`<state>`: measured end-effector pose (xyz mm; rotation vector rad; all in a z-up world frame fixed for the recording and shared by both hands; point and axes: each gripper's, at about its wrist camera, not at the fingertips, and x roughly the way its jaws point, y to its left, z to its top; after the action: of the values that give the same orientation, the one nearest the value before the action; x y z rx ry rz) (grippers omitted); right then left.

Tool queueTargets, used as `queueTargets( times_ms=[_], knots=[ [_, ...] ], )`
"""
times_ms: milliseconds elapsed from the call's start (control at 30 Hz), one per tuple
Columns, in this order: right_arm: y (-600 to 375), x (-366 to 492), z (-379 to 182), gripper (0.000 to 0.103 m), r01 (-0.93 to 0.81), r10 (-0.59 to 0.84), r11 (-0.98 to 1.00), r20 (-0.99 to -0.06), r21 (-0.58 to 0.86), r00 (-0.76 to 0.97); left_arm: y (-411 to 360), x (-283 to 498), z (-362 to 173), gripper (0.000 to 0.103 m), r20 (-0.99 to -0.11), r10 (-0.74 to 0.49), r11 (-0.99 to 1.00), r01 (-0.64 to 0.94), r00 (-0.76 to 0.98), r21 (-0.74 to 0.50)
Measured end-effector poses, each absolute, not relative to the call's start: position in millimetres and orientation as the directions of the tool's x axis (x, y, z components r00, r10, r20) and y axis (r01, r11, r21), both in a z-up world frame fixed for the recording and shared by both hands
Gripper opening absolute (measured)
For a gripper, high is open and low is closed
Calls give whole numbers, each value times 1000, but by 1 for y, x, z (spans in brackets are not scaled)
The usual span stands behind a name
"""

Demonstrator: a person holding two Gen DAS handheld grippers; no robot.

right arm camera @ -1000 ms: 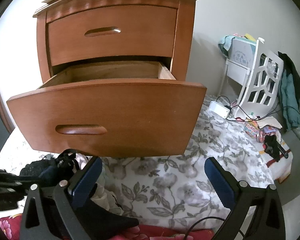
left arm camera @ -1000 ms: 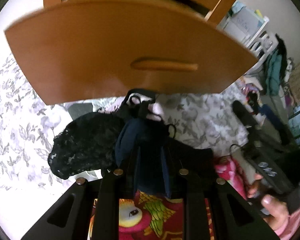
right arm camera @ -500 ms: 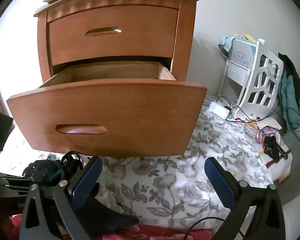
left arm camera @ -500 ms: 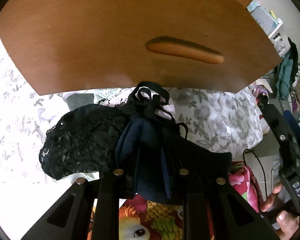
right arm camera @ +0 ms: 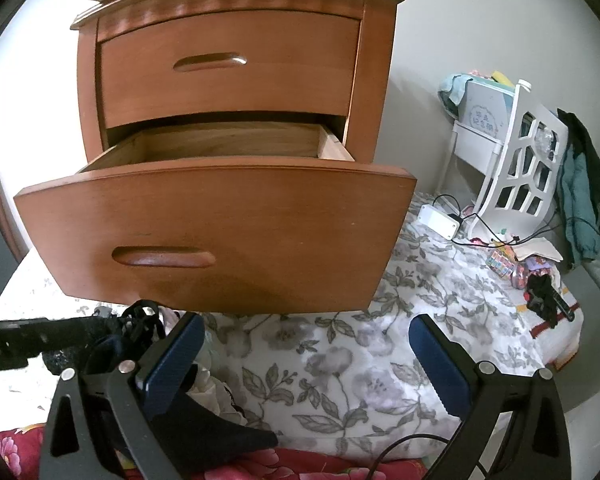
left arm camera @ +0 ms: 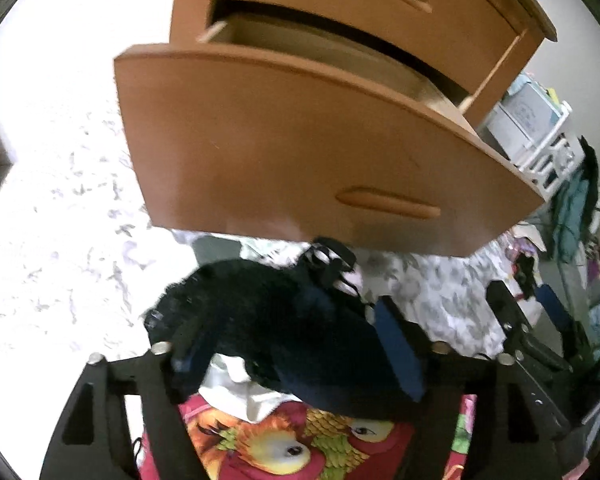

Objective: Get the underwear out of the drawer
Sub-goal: 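Open the left gripper to release the navy sock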

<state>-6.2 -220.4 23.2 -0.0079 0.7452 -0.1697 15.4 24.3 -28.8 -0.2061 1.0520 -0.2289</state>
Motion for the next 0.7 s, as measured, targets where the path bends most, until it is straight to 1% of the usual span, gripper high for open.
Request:
queueTargets(
  times_ms=[100, 167, 200, 467, 700],
  knots=[
    [-220, -6, 23, 103, 150, -154, 987, -676, -65, 720, 24, 16, -29, 86, -834, -224, 974, 77, 505, -215],
    [-221, -6, 23, 103, 150, -153, 987, -677, -64, 720, 24, 15, -29, 96, -828, -178, 983, 66, 531, -169],
    [-220, -6, 23, 103, 149, -153, 987, -678, -64, 719, 26, 14, -28, 97, -825, -170, 985, 62, 540, -163],
    [-220, -4, 21, 103, 140, -146, 988, -688, -66, 711, 31, 11, -24, 101, -801, -128, 990, 29, 585, -138],
    [-221, -3, 21, 103, 138, -145, 988, -690, -66, 709, 31, 6, -16, 101, -778, -79, 995, 1, 623, -101]
  ],
)
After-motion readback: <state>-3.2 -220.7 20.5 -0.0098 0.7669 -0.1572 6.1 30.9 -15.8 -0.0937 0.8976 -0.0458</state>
